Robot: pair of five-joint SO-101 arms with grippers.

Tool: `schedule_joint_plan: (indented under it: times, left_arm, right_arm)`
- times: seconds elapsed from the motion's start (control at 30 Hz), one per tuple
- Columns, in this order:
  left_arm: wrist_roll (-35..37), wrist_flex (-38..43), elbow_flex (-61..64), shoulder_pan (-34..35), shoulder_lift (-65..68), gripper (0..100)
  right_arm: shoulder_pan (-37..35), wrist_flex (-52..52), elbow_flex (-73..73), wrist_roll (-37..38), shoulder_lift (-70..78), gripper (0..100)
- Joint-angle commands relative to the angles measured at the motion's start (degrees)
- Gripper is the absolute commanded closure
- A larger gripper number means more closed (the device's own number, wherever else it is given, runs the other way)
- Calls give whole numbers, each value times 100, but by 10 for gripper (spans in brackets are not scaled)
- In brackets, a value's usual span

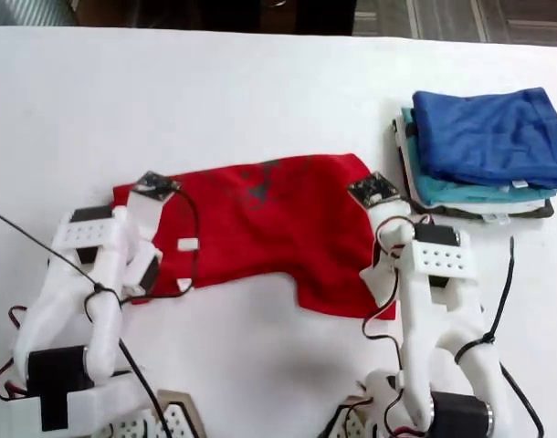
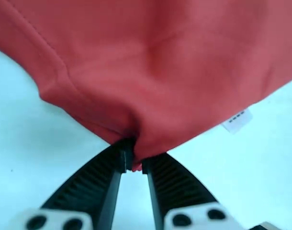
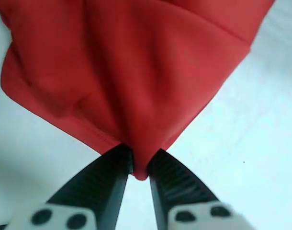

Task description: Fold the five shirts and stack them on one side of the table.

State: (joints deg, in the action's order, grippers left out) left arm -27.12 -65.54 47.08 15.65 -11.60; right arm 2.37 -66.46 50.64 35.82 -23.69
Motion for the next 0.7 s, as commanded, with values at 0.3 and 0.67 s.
schedule_joint_plan:
  times: [0.3, 0.67]
  left_arm:
    - [-62, 62, 242, 79, -158, 928]
    - [-62, -712, -470, 97, -211, 846]
  right_arm:
    - [31, 57, 35, 35, -233, 973]
    - [22, -1402, -1371, -26, -242, 863]
